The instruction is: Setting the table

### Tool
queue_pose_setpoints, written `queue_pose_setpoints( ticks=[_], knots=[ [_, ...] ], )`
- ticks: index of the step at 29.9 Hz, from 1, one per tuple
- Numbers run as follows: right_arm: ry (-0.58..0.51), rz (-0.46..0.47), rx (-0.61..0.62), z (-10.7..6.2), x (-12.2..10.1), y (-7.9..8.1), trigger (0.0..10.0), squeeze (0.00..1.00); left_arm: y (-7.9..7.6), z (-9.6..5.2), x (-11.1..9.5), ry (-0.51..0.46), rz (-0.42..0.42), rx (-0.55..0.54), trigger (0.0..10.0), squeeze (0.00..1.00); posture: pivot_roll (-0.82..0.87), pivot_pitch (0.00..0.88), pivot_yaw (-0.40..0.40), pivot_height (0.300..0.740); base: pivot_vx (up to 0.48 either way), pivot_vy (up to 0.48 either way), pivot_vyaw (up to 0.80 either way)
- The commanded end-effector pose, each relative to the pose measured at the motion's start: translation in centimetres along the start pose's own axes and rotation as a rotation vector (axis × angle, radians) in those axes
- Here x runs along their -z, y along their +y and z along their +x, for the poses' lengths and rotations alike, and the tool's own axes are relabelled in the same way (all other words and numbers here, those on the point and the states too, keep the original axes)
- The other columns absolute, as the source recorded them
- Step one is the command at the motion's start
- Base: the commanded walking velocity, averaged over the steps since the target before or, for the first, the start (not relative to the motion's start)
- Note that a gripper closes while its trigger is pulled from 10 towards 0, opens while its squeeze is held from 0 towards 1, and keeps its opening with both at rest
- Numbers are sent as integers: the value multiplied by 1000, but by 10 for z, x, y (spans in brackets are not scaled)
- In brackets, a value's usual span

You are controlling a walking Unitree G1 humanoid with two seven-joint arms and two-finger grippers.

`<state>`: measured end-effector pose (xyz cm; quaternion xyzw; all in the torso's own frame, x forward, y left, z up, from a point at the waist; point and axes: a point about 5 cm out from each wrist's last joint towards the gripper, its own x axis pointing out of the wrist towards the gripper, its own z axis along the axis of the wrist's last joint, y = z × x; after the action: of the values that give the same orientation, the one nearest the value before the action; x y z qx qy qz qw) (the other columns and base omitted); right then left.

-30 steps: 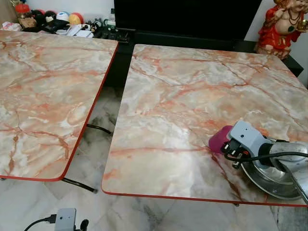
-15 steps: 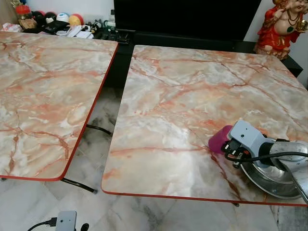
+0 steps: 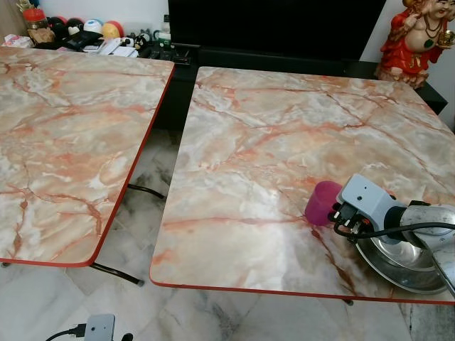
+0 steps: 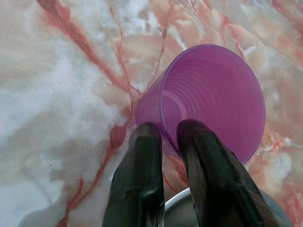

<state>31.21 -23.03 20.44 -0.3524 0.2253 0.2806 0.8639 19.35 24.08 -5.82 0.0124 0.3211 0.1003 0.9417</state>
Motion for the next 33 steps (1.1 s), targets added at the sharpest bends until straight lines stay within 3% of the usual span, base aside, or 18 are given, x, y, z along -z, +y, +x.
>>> queue_pose_setpoints(
  ticks=[1,8,14,25,33],
  knots=[
    [9,-7,24,-6,1,-8,10000,0,-1,-4,11,48,-9,-7,10000,0,-137,147,-65,740,0,0,0],
    [9,-25,64,-7,-1,-13,10000,0,-1,-3,11,50,-9,-9,10000,0,-137,146,-65,740,0,0,0],
    [-34,28,148,-11,-9,-26,10000,0,-3,-3,11,52,-6,-4,10000,0,-139,145,-63,740,0,0,0],
    [-37,28,117,-9,-8,-19,10000,0,-2,-4,13,64,-1,0,10000,0,-135,145,-61,740,0,0,0],
    [-50,58,170,-10,-9,-25,10000,0,-3,-4,13,64,2,3,10000,0,-134,146,-60,740,0,0,0]
  ],
)
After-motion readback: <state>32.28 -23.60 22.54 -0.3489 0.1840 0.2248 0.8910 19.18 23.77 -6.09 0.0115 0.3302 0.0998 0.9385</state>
